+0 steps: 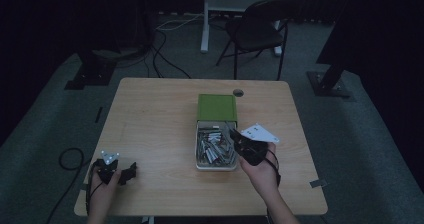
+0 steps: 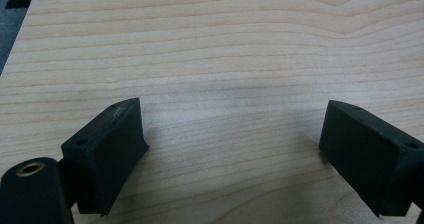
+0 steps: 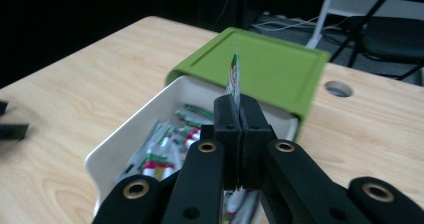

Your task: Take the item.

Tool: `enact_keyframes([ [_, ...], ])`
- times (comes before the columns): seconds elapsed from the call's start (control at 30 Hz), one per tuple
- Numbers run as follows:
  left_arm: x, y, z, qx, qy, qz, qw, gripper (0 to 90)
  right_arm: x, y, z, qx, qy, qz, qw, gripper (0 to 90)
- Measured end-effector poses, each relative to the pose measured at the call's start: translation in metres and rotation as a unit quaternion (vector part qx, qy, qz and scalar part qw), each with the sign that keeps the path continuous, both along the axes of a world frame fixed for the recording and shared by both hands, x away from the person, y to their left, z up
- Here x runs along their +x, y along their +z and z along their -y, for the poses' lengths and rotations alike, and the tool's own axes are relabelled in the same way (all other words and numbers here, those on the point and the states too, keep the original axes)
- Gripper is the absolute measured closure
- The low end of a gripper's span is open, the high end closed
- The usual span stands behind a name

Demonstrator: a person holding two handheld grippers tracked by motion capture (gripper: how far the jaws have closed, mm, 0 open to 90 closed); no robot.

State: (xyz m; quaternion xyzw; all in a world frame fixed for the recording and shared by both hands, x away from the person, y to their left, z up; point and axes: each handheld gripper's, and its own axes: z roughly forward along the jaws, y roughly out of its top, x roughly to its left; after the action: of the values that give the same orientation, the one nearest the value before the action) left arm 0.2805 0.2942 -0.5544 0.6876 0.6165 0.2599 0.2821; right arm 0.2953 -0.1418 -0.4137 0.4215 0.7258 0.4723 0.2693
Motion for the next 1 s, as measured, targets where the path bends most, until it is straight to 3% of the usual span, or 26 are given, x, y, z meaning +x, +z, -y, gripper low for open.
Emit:
enact_keyframes([
  [0.2,0.000,0.000,0.000,0.000,0.000,0.000,1.0000,11.5,0.002,0.009,0.027,0.012,-0.027,0.005,0.9996,89.2],
  [0.33,0.000,0.000,0.000,0.001,0.000,-0.001,1.0000,11.5,0.004,0.009,0.044,0.007,-0.043,0.006,0.9990,89.2],
  [0.57,0.000,0.000,0.000,0.000,0.000,0.000,1.0000,11.6,0.009,-0.006,0.081,0.004,-0.079,-0.014,0.9968,89.2],
  [1.0,0.000,0.000,0.000,0.001,0.000,-0.001,1.0000,11.5,0.014,-0.038,0.126,-0.004,-0.126,-0.042,0.9912,89.2],
])
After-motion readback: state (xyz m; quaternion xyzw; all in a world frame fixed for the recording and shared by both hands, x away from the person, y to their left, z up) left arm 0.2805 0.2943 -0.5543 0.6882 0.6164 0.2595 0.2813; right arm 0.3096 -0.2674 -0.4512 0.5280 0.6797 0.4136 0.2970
